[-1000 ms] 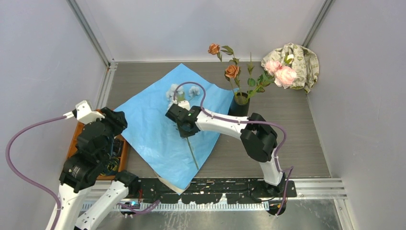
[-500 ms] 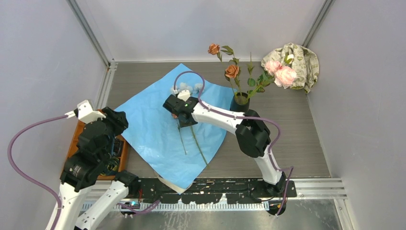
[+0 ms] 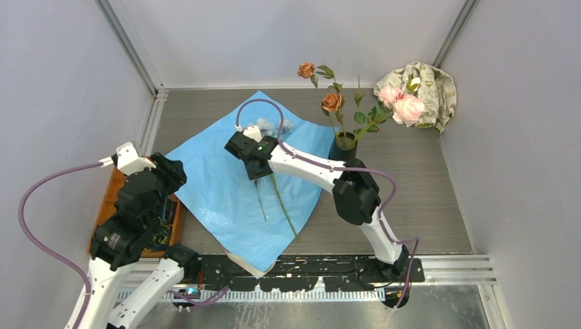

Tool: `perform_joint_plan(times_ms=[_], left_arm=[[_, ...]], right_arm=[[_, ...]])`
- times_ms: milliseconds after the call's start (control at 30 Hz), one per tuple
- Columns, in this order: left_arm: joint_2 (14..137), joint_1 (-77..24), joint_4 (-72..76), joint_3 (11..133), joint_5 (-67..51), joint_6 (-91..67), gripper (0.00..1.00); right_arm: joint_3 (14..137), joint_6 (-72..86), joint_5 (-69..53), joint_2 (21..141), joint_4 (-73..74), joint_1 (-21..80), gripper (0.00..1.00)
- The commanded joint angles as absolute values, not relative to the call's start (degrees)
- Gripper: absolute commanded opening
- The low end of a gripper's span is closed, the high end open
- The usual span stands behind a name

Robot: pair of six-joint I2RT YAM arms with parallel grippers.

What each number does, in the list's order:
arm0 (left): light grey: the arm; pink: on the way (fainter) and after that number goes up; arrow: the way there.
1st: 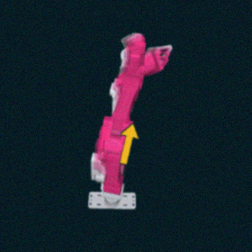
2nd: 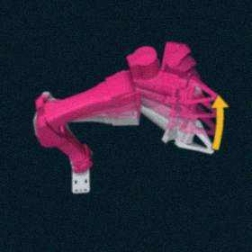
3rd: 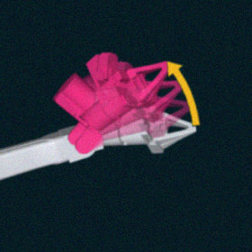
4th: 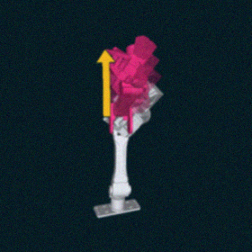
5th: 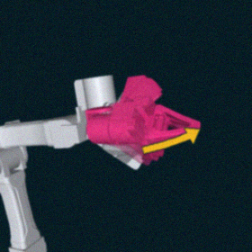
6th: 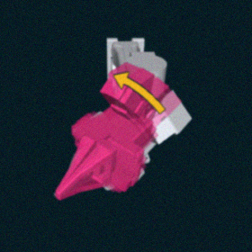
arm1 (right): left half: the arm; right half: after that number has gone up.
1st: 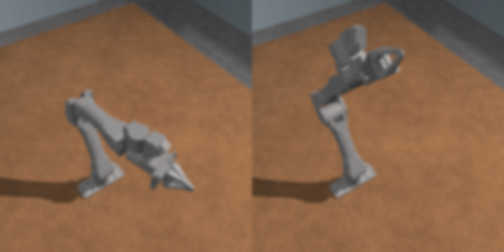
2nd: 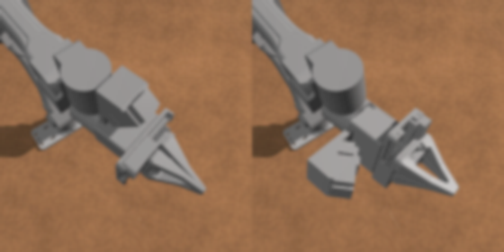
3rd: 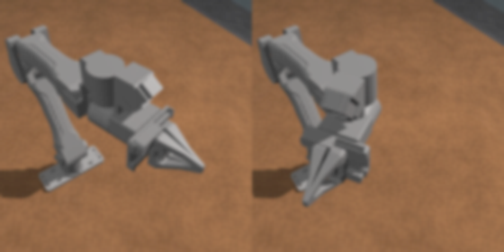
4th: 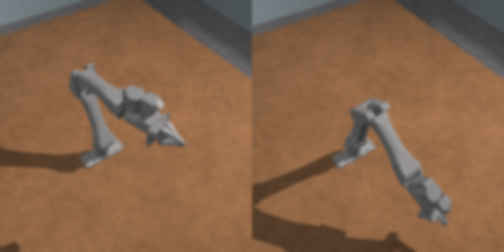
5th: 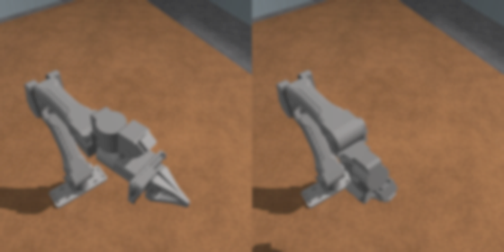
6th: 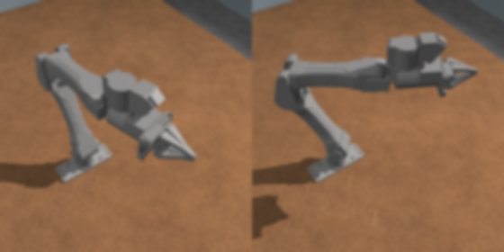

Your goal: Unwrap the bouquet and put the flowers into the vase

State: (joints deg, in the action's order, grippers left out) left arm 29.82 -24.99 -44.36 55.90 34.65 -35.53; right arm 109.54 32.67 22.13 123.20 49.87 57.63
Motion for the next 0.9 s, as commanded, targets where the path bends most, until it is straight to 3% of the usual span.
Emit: perform_joint_plan(times_ms=[0, 467, 533, 733, 867], left_arm=[[29.33, -24.87, -41.61, 55.83, 35.40, -35.39, 0.49], [29.02, -24.87, -41.89, 55.46, 35.93, -35.01, 0.49], [28.87, -24.87, -42.13, 55.39, 36.11, -34.98, 0.50], [28.68, -24.87, -42.21, 55.28, 36.14, -34.98, 0.50], [28.53, -24.87, -42.57, 55.55, 36.49, -34.90, 0.49]], right_arm=[[113.59, 31.95, 18.17, 126.96, 48.76, 57.74, 0.34], [120.29, 31.38, 15.95, 135.69, 49.00, 56.77, 0.31], [120.56, 31.38, 15.83, 136.23, 49.01, 56.60, 0.27], [121.14, 30.49, 15.90, 135.67, 48.63, 56.56, 0.02], [121.16, 29.51, 15.84, 132.43, 48.36, 56.60, 0.01]])
